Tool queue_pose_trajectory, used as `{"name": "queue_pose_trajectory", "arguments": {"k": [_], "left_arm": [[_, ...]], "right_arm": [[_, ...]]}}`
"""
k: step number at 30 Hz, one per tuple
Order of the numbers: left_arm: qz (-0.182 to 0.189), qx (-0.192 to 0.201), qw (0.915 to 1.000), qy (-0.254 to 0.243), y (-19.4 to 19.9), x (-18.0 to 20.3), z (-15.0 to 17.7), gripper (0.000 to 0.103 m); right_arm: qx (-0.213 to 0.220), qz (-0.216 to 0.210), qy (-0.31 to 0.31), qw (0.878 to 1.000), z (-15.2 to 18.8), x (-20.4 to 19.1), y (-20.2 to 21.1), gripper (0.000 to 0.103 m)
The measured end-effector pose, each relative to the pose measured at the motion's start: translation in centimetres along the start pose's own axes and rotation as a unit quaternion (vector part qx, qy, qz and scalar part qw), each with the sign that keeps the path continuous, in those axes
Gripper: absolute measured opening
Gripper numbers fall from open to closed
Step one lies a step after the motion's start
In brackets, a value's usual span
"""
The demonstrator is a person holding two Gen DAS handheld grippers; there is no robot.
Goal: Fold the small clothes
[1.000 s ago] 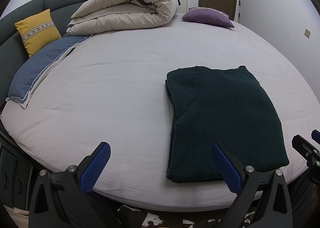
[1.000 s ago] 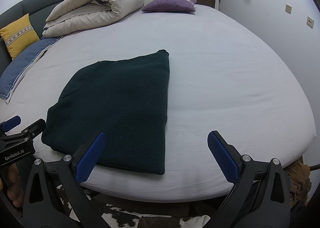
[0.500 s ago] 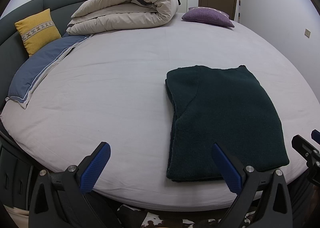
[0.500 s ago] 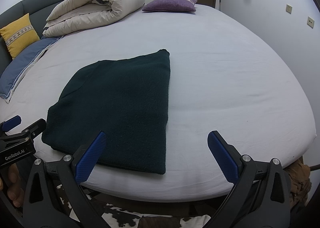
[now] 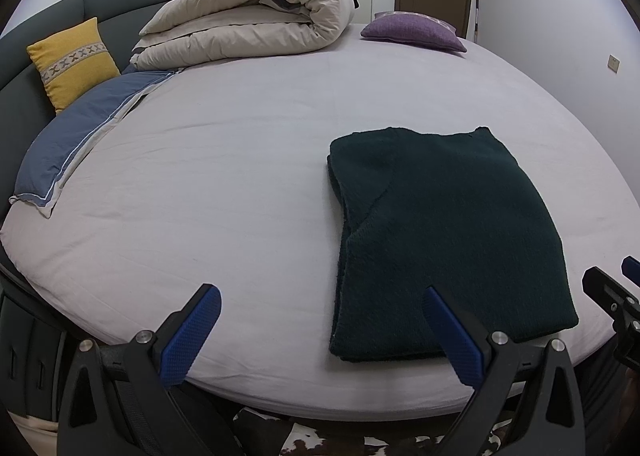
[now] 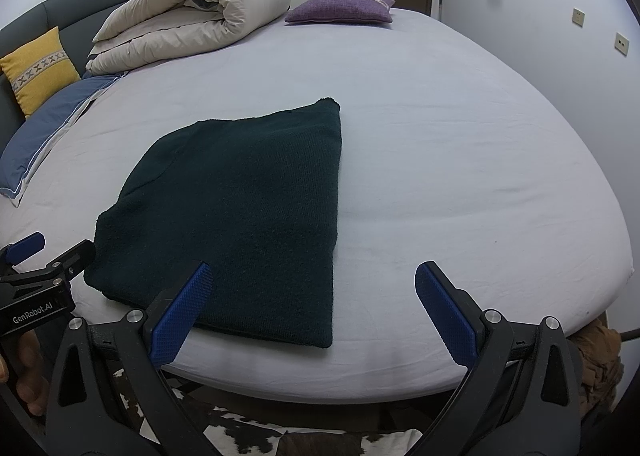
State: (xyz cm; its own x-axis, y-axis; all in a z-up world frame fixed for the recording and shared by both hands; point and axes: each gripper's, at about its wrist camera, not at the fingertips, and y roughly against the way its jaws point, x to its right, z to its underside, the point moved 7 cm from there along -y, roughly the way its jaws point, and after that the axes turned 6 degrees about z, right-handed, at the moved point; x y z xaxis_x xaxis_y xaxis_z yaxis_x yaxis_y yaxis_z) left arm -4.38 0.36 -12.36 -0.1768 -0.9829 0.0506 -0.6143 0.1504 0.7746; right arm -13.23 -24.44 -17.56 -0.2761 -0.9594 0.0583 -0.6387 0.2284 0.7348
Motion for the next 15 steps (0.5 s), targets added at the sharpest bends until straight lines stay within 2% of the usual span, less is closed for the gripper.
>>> {"name": "queue_pose_trajectory", "arguments": {"k": [15], "left_arm": [[0.003, -0.002, 1.0, 0.003, -0.11, -0.21, 0.18, 0.103]], "right_arm": [[-0.001, -0.002, 0.001, 1.0, 0.2, -0.25, -0.06, 0.103]]}}
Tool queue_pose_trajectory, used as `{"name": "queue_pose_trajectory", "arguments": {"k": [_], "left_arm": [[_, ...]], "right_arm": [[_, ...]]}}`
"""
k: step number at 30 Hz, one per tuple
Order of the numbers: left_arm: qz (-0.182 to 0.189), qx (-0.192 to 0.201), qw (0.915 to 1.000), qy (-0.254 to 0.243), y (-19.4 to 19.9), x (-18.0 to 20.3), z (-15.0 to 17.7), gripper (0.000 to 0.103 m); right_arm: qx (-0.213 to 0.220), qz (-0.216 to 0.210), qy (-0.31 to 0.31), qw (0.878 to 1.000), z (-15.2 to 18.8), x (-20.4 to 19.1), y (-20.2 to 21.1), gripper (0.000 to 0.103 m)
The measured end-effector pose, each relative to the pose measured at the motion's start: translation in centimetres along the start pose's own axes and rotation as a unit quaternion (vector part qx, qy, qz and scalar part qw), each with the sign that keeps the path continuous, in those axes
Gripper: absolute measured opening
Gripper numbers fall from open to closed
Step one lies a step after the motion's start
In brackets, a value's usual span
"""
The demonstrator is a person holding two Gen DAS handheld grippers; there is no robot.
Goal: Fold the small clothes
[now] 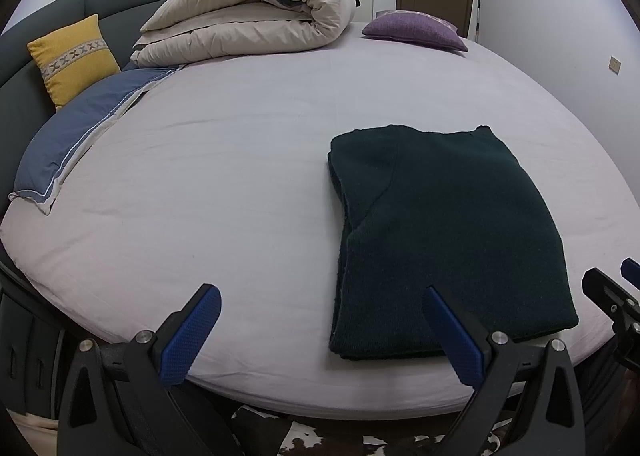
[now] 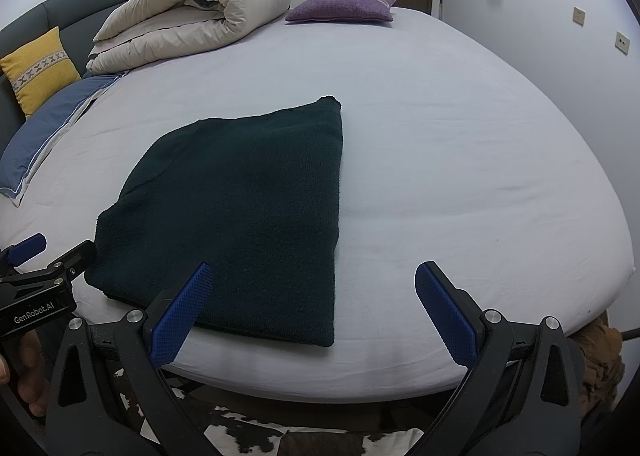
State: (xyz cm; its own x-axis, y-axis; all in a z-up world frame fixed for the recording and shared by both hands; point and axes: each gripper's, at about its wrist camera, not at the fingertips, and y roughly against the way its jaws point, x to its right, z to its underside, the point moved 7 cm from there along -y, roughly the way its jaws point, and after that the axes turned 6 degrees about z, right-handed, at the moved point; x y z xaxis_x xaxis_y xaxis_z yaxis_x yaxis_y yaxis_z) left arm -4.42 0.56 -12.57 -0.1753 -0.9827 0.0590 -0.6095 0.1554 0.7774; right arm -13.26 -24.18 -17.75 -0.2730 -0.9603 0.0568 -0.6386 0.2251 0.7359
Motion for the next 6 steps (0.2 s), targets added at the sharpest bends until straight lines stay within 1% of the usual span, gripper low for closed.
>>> {"name": "queue_pose_trajectory", "arguments": {"k": [6], "left_arm": [[-0.001, -0.001, 1.0, 0.003, -0.05, -0.27, -0.11, 0.103]], "right_arm": [[0.0, -0.001, -0.001, 1.0, 0.01, -0.13, 0.09, 0.103]]}}
